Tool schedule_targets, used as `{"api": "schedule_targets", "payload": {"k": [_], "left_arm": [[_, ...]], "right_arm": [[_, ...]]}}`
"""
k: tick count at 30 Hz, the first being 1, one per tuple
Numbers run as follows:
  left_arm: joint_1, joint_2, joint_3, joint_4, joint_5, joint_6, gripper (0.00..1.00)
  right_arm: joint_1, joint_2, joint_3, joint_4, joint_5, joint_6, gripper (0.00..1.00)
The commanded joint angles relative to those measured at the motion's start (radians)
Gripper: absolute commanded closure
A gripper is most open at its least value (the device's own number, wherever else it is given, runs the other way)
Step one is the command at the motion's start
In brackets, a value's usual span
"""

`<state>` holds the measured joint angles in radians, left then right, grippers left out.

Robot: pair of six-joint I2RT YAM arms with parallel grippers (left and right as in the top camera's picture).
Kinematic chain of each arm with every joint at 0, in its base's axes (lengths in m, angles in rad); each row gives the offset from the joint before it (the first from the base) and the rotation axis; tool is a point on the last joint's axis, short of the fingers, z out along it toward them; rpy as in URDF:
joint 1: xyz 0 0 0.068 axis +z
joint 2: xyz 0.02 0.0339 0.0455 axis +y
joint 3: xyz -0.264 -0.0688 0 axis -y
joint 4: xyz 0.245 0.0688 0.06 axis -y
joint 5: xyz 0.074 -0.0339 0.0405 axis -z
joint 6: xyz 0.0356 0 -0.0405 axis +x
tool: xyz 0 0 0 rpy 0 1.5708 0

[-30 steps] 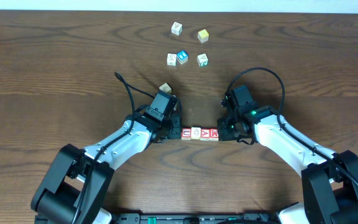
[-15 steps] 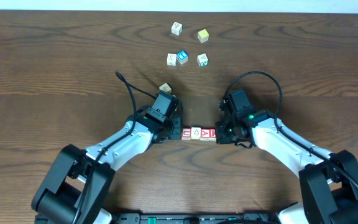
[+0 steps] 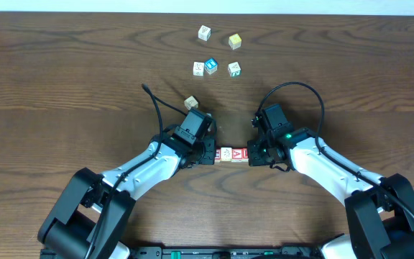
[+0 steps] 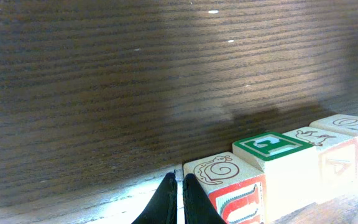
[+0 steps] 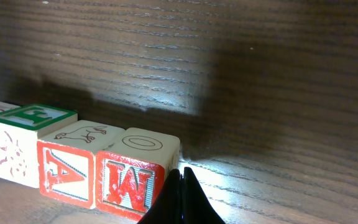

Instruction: Lift 4 blocks

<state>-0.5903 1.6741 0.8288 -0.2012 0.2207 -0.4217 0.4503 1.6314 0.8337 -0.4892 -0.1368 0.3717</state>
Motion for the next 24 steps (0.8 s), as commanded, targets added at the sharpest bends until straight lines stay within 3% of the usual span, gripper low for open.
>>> {"api": "schedule_targets", "payload": {"k": [1, 24], "left_arm": [[-0.006, 0.005, -0.009, 0.008, 0.04, -0.006, 0.93], [-0.006, 0.005, -0.01, -0.044, -0.035, -0.006, 0.93]], "right_arm": [[0.013, -0.002, -0.004, 0.004, -0.018, 0.021, 0.99], [0.014, -0.002, -0.005, -0.006, 0.035, 0.024, 0.99]]}}
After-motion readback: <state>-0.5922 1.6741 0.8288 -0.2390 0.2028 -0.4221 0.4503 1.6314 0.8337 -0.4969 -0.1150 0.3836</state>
